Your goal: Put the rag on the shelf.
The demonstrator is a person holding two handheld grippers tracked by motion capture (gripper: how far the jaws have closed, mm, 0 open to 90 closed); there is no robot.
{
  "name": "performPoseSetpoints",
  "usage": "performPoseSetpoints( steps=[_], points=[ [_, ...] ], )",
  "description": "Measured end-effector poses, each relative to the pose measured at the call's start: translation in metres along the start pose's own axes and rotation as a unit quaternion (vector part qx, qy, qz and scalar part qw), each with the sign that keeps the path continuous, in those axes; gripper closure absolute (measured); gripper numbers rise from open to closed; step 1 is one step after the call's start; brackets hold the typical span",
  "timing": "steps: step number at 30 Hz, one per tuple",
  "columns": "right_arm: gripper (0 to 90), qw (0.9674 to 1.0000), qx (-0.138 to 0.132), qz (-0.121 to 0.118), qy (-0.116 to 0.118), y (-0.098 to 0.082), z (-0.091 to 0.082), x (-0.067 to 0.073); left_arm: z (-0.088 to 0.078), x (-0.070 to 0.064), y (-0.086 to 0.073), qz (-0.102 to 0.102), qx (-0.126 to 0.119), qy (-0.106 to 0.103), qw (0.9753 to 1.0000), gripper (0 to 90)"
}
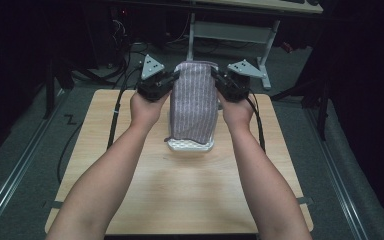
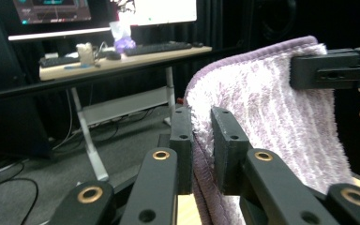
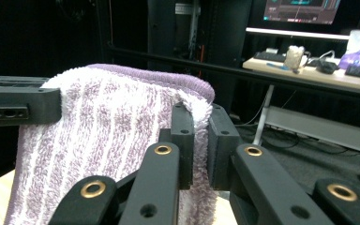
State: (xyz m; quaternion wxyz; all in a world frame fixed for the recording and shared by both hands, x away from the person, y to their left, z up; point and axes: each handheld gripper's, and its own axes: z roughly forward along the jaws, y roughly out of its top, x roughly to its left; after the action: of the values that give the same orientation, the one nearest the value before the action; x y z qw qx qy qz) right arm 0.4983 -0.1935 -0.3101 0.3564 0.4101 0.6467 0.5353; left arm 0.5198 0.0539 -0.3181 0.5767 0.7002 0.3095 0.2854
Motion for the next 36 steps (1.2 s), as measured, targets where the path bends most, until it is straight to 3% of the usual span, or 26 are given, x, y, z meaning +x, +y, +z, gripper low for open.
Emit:
performPoseSetpoints(
  steps=[3, 6, 9, 12, 14, 15, 17, 19, 23, 33, 36],
  points=[
    [83.6, 0.9999, 0.009, 0.008, 0.003, -0.001, 0.010, -0.004, 0.010, 0.005, -0.004, -0.009, 0.016, 0.009, 0.9998, 79.4],
    [83.4, 0.9993, 0.036, -0.010, -0.006, -0.006, 0.025, -0.007, 0.020, 0.009, -0.010, -0.013, 0.033, 0.014, 0.9993, 79.2],
    [82.9, 0.9984, 0.055, 0.005, -0.002, -0.012, 0.032, -0.011, 0.026, 0.011, -0.016, -0.022, 0.051, 0.018, 0.9983, 78.9],
    [82.2, 0.9976, 0.069, 0.005, -0.004, -0.017, 0.036, -0.011, 0.032, 0.011, -0.024, -0.030, 0.069, 0.016, 0.9970, 78.4],
    [79.8, 0.9966, 0.082, 0.005, -0.005, -0.022, 0.040, -0.012, 0.035, 0.011, -0.028, -0.031, 0.081, 0.020, 0.9960, 77.6],
    [69.7, 0.9941, 0.105, 0.026, 0.010, -0.029, 0.045, -0.015, 0.037, 0.010, -0.032, -0.034, 0.091, 0.021, 0.9951, 73.1],
    [65.6, 0.9929, 0.113, 0.033, 0.011, -0.032, 0.047, -0.016, 0.039, 0.011, -0.036, -0.045, 0.101, 0.015, 0.9937, 68.7],
    [59.5, 0.9925, 0.116, 0.036, 0.011, -0.038, 0.046, -0.015, 0.038, 0.011, -0.038, -0.058, 0.097, 0.007, 0.9936, 61.2],
    [58.5, 0.9918, 0.122, 0.034, 0.019, -0.039, 0.046, -0.014, 0.034, 0.009, -0.039, -0.063, 0.093, 0.001, 0.9936, 57.3],
    [56.9, 0.9935, 0.110, 0.025, 0.014, -0.034, 0.030, -0.014, 0.019, 0.009, -0.043, -0.084, 0.087, 0.002, 0.9927, 53.8],
    [58.3, 0.9935, 0.109, 0.025, 0.017, -0.034, 0.025, -0.015, 0.016, 0.007, -0.043, -0.081, 0.088, 0.003, 0.9929, 53.4]
  ],
)
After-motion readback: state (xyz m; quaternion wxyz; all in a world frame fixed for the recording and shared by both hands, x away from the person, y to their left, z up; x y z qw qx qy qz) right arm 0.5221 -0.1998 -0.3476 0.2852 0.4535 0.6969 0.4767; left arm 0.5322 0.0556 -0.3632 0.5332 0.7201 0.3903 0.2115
